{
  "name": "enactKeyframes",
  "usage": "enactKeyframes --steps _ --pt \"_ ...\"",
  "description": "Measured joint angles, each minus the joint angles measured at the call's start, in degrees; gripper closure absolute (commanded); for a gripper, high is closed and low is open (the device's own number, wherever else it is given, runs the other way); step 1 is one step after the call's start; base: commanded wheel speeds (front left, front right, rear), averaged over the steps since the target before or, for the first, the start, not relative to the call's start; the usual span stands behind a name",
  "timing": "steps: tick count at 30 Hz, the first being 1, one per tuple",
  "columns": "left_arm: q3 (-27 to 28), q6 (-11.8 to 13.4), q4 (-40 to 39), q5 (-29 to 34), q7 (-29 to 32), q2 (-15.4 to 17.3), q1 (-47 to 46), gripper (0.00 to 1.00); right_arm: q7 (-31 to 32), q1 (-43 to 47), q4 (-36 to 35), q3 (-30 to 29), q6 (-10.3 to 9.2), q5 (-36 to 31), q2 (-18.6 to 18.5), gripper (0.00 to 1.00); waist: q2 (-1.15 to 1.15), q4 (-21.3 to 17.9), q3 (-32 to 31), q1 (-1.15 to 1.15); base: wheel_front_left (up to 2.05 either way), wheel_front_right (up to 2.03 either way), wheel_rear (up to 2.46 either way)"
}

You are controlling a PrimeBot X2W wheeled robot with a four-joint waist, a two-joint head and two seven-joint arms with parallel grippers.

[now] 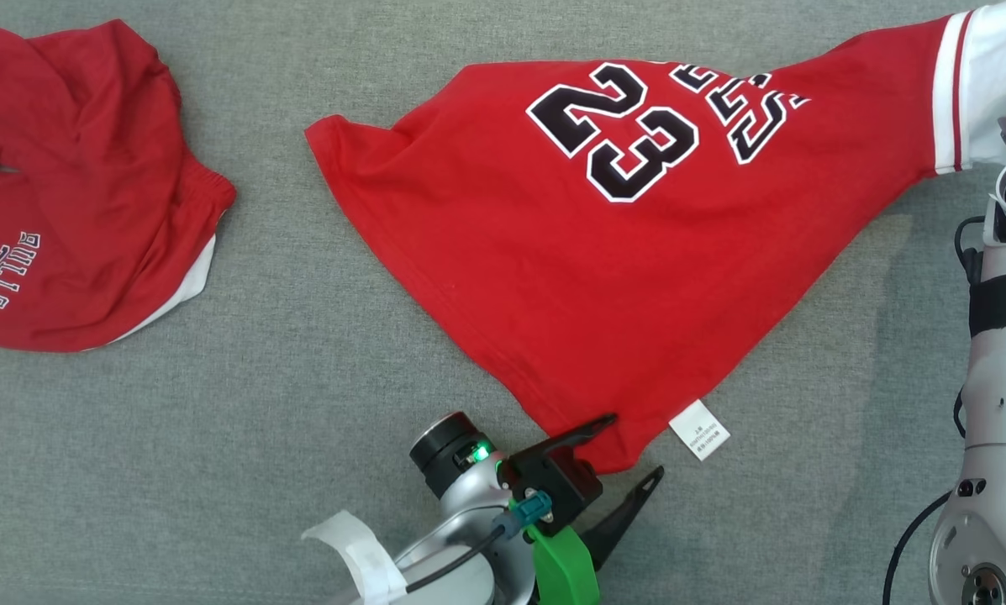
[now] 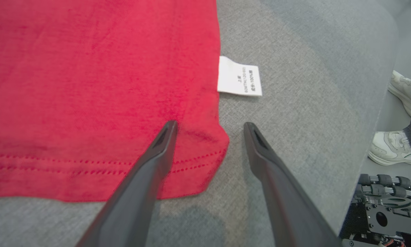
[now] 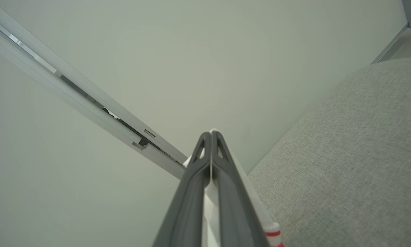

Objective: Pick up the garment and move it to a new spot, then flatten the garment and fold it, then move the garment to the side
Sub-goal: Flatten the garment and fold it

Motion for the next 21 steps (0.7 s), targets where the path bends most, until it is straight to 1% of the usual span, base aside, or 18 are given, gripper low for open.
enactKeyframes --steps 1,2,3,4,7,10,11,12,14,16,19,21 --pt "0.0 0.08 0.62 0.32 -0.05 -0.08 -0.04 0.42 0.0 -0.14 0.02 0.0 0.0 0.0 0.01 1.0 0.0 -0.04 0.01 0.0 0.0 0.0 0.0" --pt "0.19 0.09 1.12 0.46 -0.25 -0.14 -0.05 0.69 0.0 -0.33 0.07 -0.01 0.0 0.0 0.02 1.0 0.0 -0.09 0.01 0.0 0.0 0.0 0.0" --pt "0.32 0.1 1.58 0.46 -0.31 -0.26 -0.07 0.92 0.0 -0.51 0.08 -0.05 0.0 0.0 0.02 1.0 0.0 -0.15 0.0 0.0 0.0 0.0 0.0" --pt "0.34 0.33 2.05 0.71 -0.55 -0.29 -0.23 1.0 0.0 -0.71 0.08 -0.11 0.0 0.0 0.01 1.0 0.0 -0.21 -0.01 0.0 0.0 0.0 0.0" --pt "2.24 0.57 3.44 0.48 -1.27 -0.27 -0.51 1.0 0.0 -0.91 -0.14 -0.04 0.0 0.01 0.03 1.0 0.0 -0.38 -0.33 0.0 0.0 0.0 0.0" --pt "5.6 0.59 3.19 -2.67 -2.04 -0.26 -0.47 1.0 0.0 -0.85 -1.9 0.69 0.01 0.37 -0.04 1.0 0.0 -0.36 -1.04 0.0 0.0 0.0 0.0" --pt "5.6 0.59 3.19 -2.67 -2.04 -0.26 -0.47 1.0 0.0 -0.85 -1.9 0.69 0.01 0.37 -0.04 1.0 0.0 -0.36 -1.04 0.0 0.0 0.0 0.0" --pt "7.32 0.71 2.72 -4.02 -2.3 0.12 -0.47 1.0 -0.01 -0.77 -2.48 1.45 0.22 1.26 -0.12 1.0 0.0 -0.29 -1.34 0.0 0.0 0.0 0.0" --pt "11.22 1.03 0.34 -7.06 -3.71 1.44 -0.4 1.0 0.0 -0.3 -3.68 2.49 1.69 3.39 -0.01 1.0 0.0 -0.07 -2.02 0.0 0.0 0.0 0.0" --pt "15.43 1.03 -3.7 -10.42 -4.97 3.0 -0.4 1.0 0.01 0.98 -5.09 3.08 4.16 7.87 0.01 1.0 0.0 0.19 -2.86 0.0 0.0 0.0 0.0" --pt "20.43 1.01 -10.45 -12.69 -6.09 6.35 -0.49 1.0 0.49 3.77 -8.46 1.99 6.73 13.13 0.05 1.0 0.0 0.6 -4.47 0.0 0.0 0.0 0.0" --pt "23.58 1.02 -15.02 -12.7 -6.51 9.36 -0.57 1.0 2.09 6.07 -11.33 1.45 9.06 18.18 -0.01 1.0 0.0 0.83 -5.71 0.0 0.0 0.0 0.0"
